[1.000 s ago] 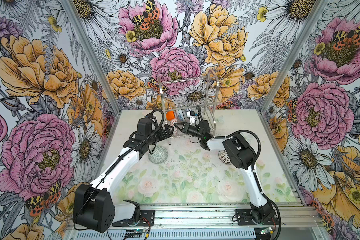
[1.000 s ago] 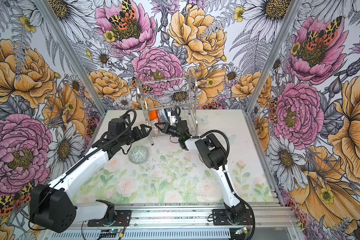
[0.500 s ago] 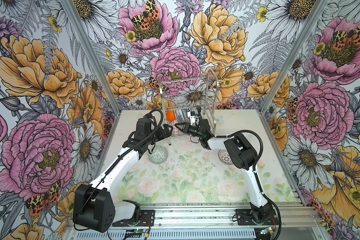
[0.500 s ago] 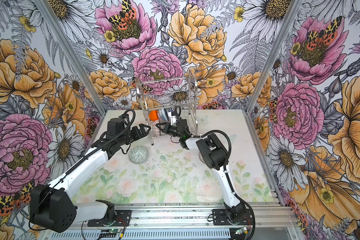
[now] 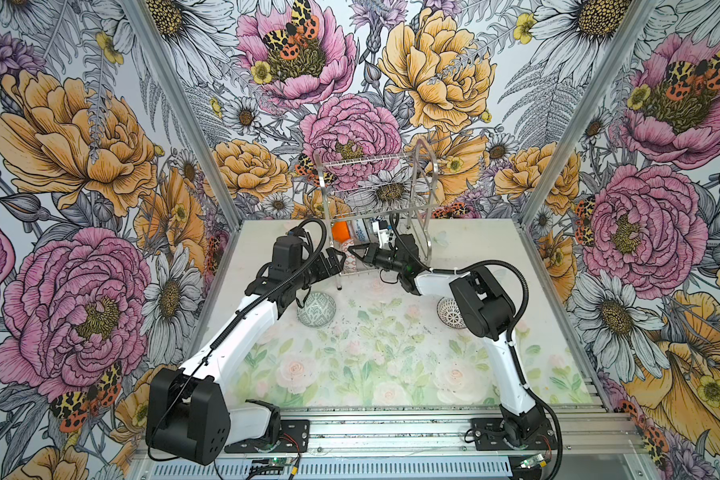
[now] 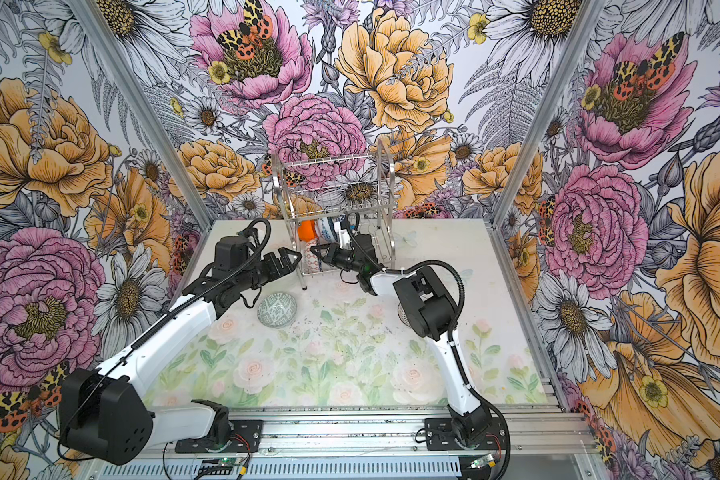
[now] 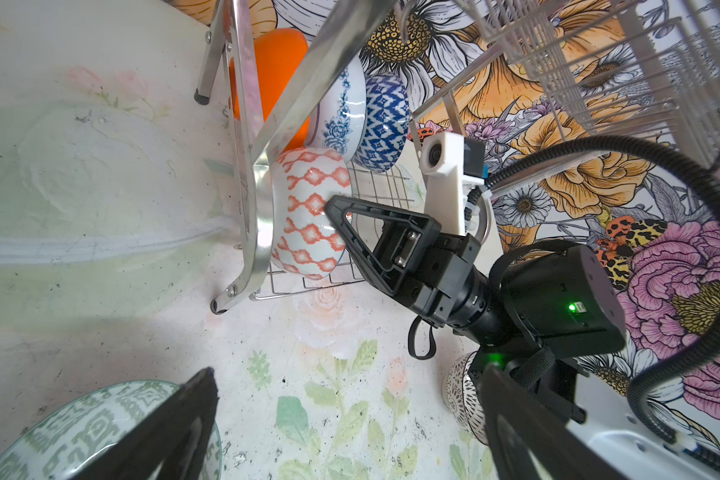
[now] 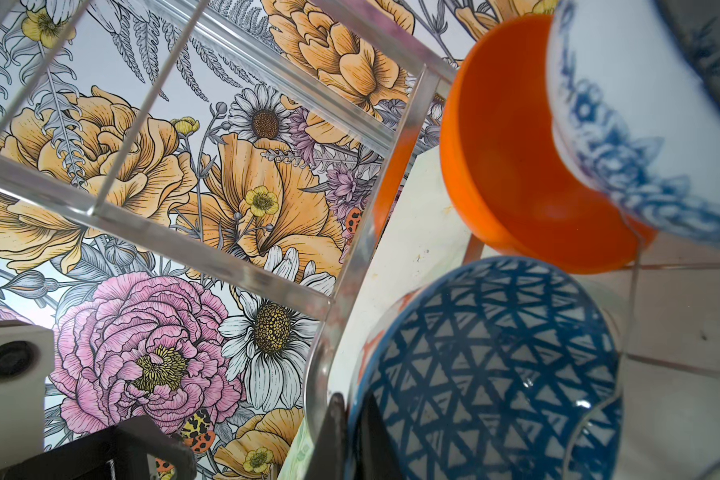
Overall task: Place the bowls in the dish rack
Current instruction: 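Push the held blue bowl deeper into the rack slot with the right gripper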
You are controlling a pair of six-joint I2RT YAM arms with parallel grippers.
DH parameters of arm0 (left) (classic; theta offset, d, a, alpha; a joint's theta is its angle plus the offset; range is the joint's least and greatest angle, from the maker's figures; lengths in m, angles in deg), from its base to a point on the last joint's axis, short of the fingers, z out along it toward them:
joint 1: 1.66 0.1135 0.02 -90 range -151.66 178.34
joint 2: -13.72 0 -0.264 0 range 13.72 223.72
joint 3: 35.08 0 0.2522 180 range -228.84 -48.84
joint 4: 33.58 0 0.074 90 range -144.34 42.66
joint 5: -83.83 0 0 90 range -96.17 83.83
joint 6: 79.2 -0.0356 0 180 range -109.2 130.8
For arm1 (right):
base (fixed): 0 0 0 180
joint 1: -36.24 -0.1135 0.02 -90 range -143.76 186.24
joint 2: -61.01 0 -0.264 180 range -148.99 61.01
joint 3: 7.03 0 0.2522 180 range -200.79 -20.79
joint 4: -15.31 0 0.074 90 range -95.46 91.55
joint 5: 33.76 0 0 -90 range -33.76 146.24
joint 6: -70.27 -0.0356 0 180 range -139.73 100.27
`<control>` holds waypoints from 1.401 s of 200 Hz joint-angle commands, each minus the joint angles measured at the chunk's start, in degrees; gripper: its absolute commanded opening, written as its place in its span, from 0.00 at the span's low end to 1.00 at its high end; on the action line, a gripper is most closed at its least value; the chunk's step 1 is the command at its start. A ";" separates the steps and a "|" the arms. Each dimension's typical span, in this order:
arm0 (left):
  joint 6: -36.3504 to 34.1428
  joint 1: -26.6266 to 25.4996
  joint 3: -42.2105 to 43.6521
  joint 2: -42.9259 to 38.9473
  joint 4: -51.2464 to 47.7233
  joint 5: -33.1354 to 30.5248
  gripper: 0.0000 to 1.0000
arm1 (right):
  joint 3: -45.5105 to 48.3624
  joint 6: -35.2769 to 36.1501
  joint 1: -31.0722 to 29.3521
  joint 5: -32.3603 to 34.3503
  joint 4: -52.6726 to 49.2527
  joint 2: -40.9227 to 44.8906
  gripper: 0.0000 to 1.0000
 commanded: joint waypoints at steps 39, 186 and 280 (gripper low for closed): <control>0.68 0.61 0.51 -0.96 1.13 0.92 0.99 | -1.09 5.03 -0.18 1.31 -7.88 -0.06 0.00; 0.59 0.61 0.47 -1.04 1.13 0.72 0.99 | -2.81 16.01 -1.95 0.07 -16.40 1.97 0.00; 0.72 0.66 0.50 -1.05 1.13 0.86 0.99 | -1.82 15.87 -2.30 -1.06 -13.41 2.62 0.16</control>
